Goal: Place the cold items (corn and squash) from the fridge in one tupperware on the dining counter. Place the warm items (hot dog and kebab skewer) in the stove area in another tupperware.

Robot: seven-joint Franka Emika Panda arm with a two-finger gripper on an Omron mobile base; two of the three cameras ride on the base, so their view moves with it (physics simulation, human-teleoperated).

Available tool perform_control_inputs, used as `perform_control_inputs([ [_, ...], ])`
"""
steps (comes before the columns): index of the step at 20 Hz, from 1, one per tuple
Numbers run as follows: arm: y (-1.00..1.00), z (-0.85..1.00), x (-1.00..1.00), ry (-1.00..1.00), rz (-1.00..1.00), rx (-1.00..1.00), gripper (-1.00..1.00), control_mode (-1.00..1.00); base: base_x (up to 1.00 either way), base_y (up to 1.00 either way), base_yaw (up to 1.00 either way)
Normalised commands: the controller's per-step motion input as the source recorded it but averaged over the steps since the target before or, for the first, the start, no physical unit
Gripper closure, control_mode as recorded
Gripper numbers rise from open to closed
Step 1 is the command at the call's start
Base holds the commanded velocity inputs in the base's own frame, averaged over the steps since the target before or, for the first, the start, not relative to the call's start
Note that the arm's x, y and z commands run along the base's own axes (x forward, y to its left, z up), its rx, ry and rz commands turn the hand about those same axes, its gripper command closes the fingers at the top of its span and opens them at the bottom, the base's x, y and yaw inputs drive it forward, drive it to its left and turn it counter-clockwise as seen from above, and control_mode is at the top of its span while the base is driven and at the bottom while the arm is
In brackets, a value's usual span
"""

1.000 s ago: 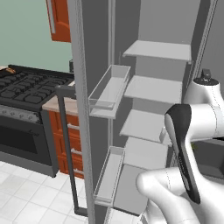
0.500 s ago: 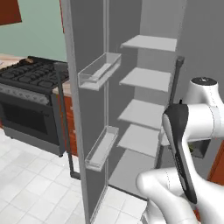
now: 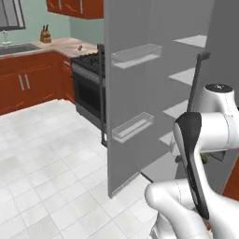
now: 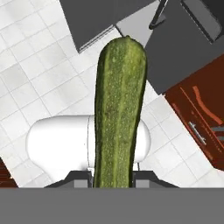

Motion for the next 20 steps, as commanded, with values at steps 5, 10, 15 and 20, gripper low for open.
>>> perform_control_inputs([
  [5,0.00,0.00,0.00,0.00,0.00,0.00,1.00,1.00,-0.83,-0.19,0.85],
  [10,0.00,0.00,0.00,0.00,0.00,0.00,1.00,1.00,-0.99,-0.07,0.75],
  [15,0.00,0.00,0.00,0.00,0.00,0.00,1.00,1.00,-1.00,0.01,0.46],
  [20,0.00,0.00,0.00,0.00,0.00,0.00,1.00,1.00,-1.00,0.30,0.21],
])
